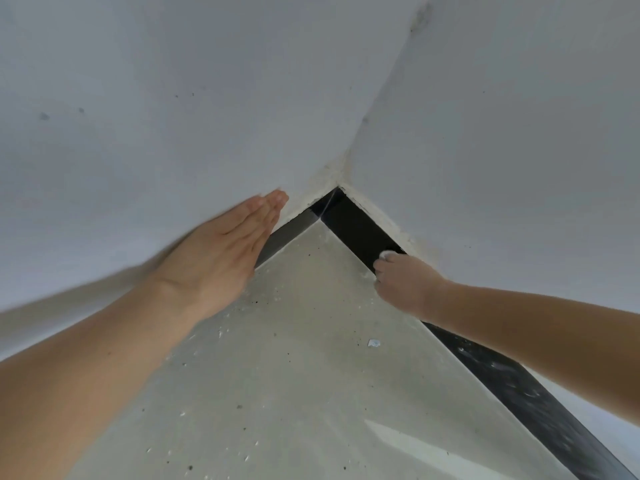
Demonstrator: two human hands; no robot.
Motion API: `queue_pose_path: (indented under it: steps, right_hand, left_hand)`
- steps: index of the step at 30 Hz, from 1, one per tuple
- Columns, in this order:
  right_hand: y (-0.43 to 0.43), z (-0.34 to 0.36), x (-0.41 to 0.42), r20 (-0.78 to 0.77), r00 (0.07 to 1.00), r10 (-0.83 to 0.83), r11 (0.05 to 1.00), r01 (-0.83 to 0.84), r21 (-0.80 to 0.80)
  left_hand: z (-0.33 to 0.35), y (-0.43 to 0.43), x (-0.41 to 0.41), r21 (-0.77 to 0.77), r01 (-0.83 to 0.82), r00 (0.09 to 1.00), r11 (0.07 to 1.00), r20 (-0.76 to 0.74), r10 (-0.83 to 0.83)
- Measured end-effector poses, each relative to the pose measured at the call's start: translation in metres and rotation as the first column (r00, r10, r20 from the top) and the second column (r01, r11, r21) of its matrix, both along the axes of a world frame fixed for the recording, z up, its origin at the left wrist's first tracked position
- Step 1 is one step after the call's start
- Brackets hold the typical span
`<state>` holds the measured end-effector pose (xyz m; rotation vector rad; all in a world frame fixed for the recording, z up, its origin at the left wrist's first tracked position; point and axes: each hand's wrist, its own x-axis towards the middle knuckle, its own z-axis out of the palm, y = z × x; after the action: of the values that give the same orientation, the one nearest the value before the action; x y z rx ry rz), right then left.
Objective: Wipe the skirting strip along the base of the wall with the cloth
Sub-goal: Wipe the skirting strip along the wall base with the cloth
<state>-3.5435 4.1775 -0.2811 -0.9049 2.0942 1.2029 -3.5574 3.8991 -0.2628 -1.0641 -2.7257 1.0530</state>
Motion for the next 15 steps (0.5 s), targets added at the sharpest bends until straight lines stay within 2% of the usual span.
queue_pose_path:
  steps: [2, 4, 6, 8, 10, 15]
  right_hand:
    - [-0.006, 0.002, 0.008, 0.06, 0.987, -0.148, 0.989, 0.147, 0.02]
    - [-0.026, 0.005, 0.003, 0.045, 0.976, -0.211, 0.977, 0.212, -0.021]
    - [-0.042, 0.005, -0.016, -0.06, 0.984, -0.169, 0.981, 0.162, -0.106]
    - [-0.041, 0.004, -0.033, -0.199, 0.978, -0.069, 0.984, 0.034, -0.175]
    - [-0.024, 0.005, -0.036, -0.261, 0.965, -0.007, 0.988, -0.033, -0.15]
    - [0.031, 0.009, 0.035, -0.029, 0.998, 0.058, 0.993, -0.054, 0.107]
  left_hand:
    - [0.002, 0.001, 0.002, -0.001, -0.012, 1.0, 1.0, 0.006, 0.012]
    - [0.002, 0.002, 0.003, 0.008, -0.03, 0.999, 1.0, 0.016, 0.03]
    - [0.003, 0.003, 0.005, 0.017, -0.037, 0.999, 0.999, 0.027, 0.037]
    - [0.003, 0.004, 0.005, 0.023, -0.046, 0.998, 0.999, 0.037, 0.045]
    - [0.004, 0.004, 0.006, 0.015, -0.04, 0.999, 0.999, 0.031, 0.039]
    - [0.007, 0.004, 0.006, 0.003, -0.041, 0.998, 0.999, 0.049, 0.041]
